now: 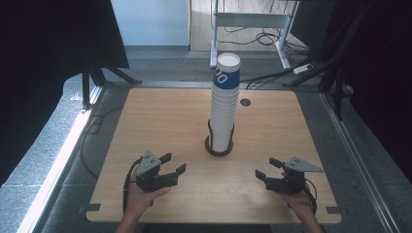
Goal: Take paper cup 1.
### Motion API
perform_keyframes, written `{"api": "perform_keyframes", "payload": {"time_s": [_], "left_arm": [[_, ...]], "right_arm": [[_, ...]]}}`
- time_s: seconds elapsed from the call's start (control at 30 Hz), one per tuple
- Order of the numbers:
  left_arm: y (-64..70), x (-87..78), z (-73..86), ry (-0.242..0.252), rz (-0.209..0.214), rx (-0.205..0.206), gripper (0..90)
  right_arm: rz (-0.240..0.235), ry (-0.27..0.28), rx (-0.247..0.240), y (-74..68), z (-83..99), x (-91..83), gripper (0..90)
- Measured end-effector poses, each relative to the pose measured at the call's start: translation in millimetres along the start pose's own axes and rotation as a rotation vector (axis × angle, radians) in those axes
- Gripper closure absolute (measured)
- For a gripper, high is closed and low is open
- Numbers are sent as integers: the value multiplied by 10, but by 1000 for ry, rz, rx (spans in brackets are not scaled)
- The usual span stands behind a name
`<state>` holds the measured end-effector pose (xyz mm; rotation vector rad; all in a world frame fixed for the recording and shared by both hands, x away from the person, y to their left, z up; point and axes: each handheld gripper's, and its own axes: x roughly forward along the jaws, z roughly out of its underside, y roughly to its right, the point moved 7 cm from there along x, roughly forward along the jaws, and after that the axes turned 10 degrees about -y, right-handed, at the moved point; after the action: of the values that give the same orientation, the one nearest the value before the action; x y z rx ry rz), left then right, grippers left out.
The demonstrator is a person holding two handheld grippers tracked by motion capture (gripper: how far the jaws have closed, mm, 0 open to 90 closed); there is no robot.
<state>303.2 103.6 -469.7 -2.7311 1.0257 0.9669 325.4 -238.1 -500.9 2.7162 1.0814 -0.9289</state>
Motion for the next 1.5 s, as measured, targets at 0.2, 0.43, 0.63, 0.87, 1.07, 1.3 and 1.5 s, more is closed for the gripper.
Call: {"api": "perform_keyframes", "payload": {"time_s": [0.2, 0.43, 0.63, 0.87, 1.07, 1.3, 1.5], "left_arm": [[14, 107, -214, -1, 0, 38, 279], [66, 289, -507, 5, 31, 61, 203], [106, 389, -797, 33, 79, 92, 147], [95, 489, -979, 35, 99, 100, 148], [108, 588, -1125, 36, 80, 112, 144], [138, 666, -1347, 32, 54, 166, 115], [171, 742, -1461, 34, 74, 166, 116]], "right_arm": [[17, -15, -3, 39, 14, 25, 207], [28, -13, 1, 52, 37, -21, 209], [36, -19, 6, 63, 106, -66, 216], [37, -28, 4, 48, 138, -78, 217], [44, -29, 2, 42, 154, -95, 217], [45, -42, -3, 31, 175, -100, 218], [39, -59, -9, 11, 187, -67, 219]]}}
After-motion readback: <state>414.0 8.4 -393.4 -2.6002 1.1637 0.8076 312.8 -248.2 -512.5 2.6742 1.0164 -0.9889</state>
